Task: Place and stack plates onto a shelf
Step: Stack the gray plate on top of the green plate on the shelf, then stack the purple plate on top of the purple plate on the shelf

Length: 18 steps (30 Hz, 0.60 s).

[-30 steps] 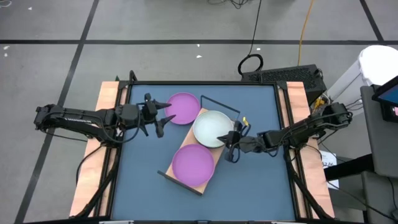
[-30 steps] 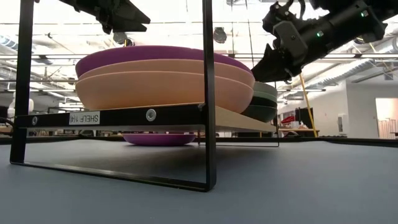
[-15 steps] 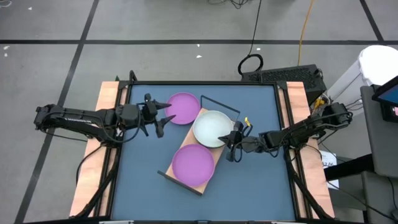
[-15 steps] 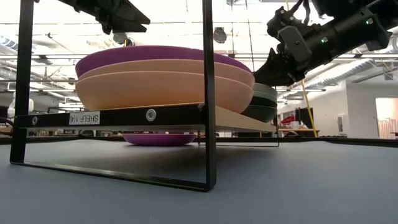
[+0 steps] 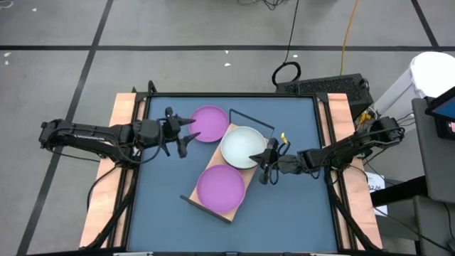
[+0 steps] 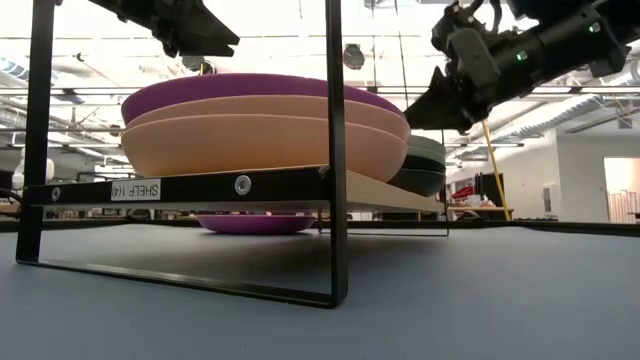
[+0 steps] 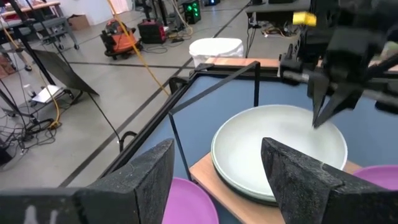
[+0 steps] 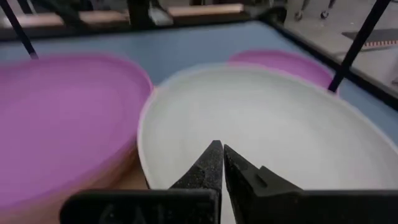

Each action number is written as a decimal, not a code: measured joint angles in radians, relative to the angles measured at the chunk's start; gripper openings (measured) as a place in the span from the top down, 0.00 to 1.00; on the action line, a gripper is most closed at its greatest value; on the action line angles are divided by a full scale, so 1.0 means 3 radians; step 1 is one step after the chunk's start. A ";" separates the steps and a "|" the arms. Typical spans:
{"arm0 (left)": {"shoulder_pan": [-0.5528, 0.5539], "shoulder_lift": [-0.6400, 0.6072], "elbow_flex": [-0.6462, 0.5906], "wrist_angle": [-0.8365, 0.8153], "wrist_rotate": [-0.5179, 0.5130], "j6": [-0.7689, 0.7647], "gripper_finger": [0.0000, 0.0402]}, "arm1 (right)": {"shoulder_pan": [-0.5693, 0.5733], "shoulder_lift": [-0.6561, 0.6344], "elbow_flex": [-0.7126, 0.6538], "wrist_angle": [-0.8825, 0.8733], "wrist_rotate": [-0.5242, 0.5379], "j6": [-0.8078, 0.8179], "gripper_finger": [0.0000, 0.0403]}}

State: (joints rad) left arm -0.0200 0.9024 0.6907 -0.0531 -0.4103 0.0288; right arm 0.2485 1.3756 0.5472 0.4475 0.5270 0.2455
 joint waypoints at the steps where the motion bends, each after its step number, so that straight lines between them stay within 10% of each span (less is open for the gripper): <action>1: 0.0000 0.0000 0.0000 -0.0028 0.0000 0.0002 0.39 | 0.0000 -0.0016 0.0001 0.0043 0.0001 -0.0001 1.00; 18: 0.0266 0.0004 0.0000 -0.0737 0.0252 0.0001 0.39 | 0.0203 -0.0970 0.0000 -0.0317 -0.0014 -0.0188 1.00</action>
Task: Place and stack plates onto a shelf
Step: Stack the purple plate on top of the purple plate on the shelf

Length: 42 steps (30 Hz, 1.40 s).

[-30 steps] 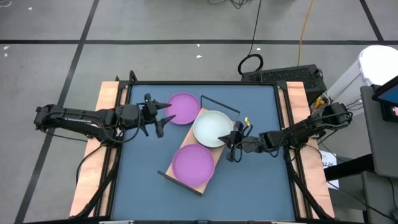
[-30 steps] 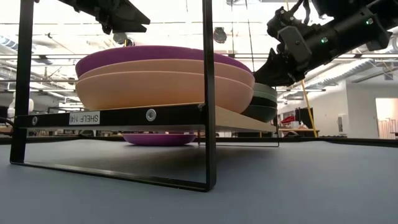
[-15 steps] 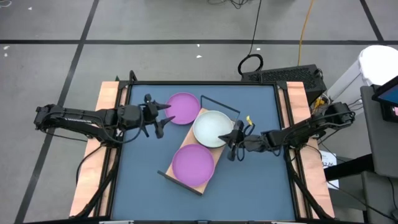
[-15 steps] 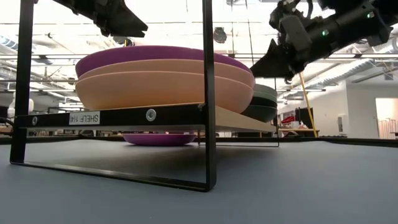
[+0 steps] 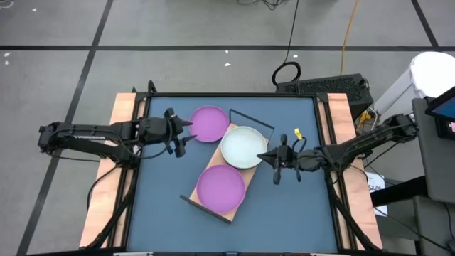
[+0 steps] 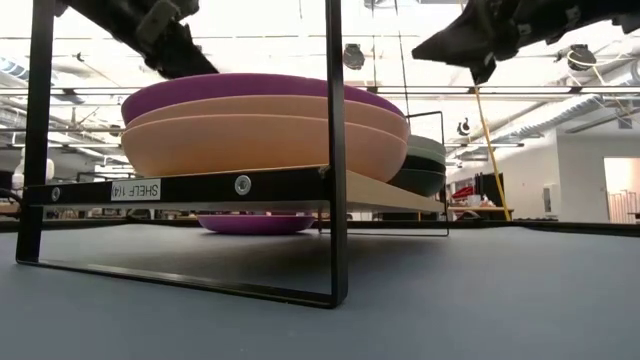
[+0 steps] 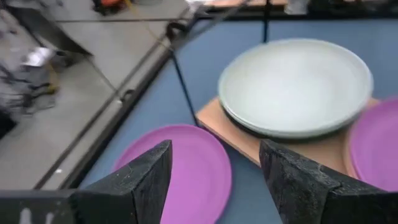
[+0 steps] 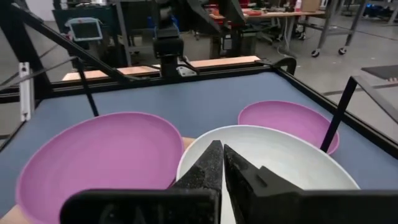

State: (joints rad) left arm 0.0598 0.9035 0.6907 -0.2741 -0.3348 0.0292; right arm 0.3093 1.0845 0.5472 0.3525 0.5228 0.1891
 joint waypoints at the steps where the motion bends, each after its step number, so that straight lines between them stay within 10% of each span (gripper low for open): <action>1: 0.0052 0.0002 0.0000 -0.0024 0.0133 0.0038 0.39 | 0.0010 -0.0053 0.0000 -0.0050 -0.0003 -0.0008 1.00; 12: 0.0562 0.0620 0.0003 -0.0292 0.0866 0.0603 0.39 | 0.0143 -0.0320 0.0001 -0.0176 -0.0016 -0.0225 1.00; 42: 0.1073 0.2008 0.0001 -0.0091 0.0674 0.2138 0.39 | 0.0157 -0.0316 0.0001 -0.0292 -0.0366 -0.0247 1.00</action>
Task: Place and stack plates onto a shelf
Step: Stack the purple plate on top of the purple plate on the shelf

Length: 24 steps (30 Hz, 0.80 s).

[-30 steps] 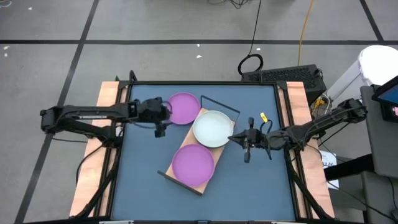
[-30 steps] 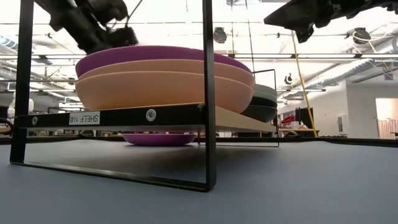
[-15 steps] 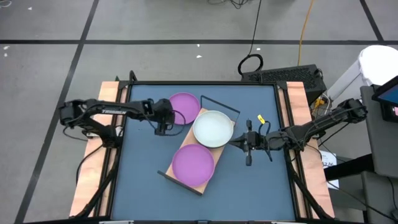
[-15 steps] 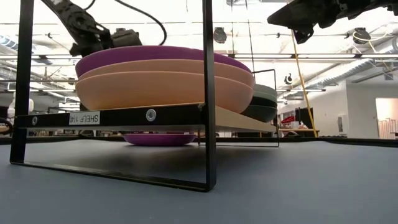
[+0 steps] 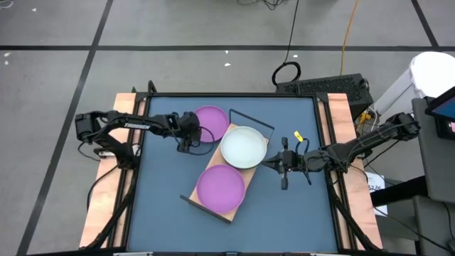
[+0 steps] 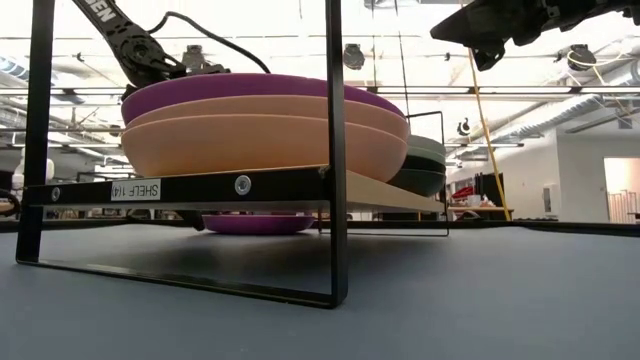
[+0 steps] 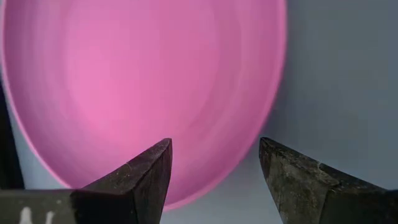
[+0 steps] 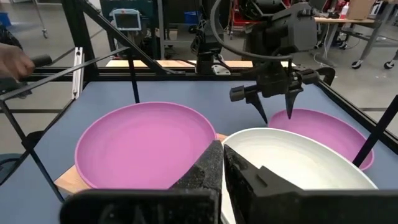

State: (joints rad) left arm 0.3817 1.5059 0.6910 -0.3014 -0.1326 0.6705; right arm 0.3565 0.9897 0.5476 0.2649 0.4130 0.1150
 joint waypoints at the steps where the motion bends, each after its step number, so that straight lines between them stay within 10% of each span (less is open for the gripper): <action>1: 0.0017 0.0000 0.0000 0.0007 0.0000 0.0009 0.39 | 0.0000 0.0000 0.0000 0.0000 0.0000 0.0000 1.00; 24: 0.0074 0.0000 0.0000 -0.0083 0.0042 0.0624 0.74 | 0.0000 0.0000 0.0000 0.0000 -0.0002 0.0000 1.00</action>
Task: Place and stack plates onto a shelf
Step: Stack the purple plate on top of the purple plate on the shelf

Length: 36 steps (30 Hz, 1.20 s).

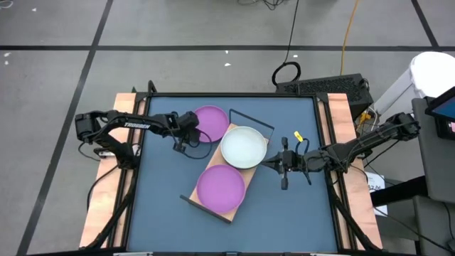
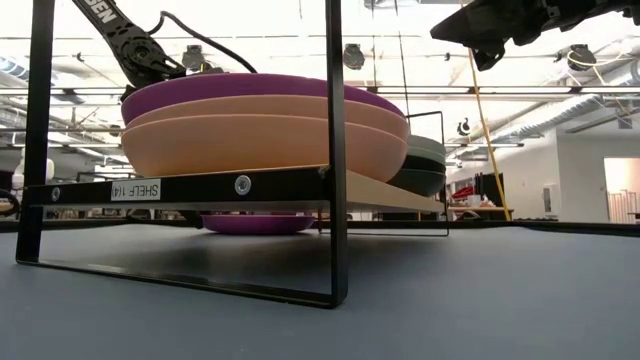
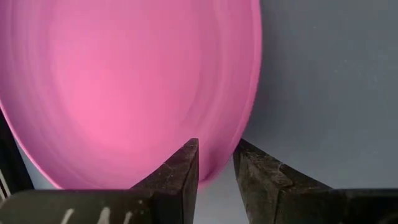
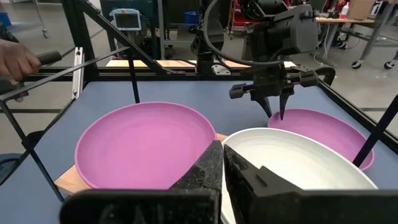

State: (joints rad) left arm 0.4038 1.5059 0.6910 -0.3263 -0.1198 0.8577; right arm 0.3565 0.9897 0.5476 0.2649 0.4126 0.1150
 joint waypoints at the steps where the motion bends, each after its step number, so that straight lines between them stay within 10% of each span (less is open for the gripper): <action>1: 0.0000 0.0000 0.0000 0.0000 0.0005 0.0023 0.74 | 0.0000 0.0000 0.0000 0.0000 0.0000 0.0000 1.00; 25: -0.0188 -0.0065 -0.0003 -0.0003 -0.0152 0.0062 0.97 | 0.0000 0.0000 0.0000 -0.0036 -0.0001 -0.0025 1.00; 36: -0.0499 -0.0828 -0.0003 -0.0366 -0.0357 -0.0162 0.97 | 0.0000 0.0000 0.0001 -0.0110 0.0000 -0.0025 1.00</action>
State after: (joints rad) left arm 0.2541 1.2575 0.6903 -0.4361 -0.2270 0.8091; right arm 0.3565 0.9897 0.5480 0.2318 0.4125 0.1074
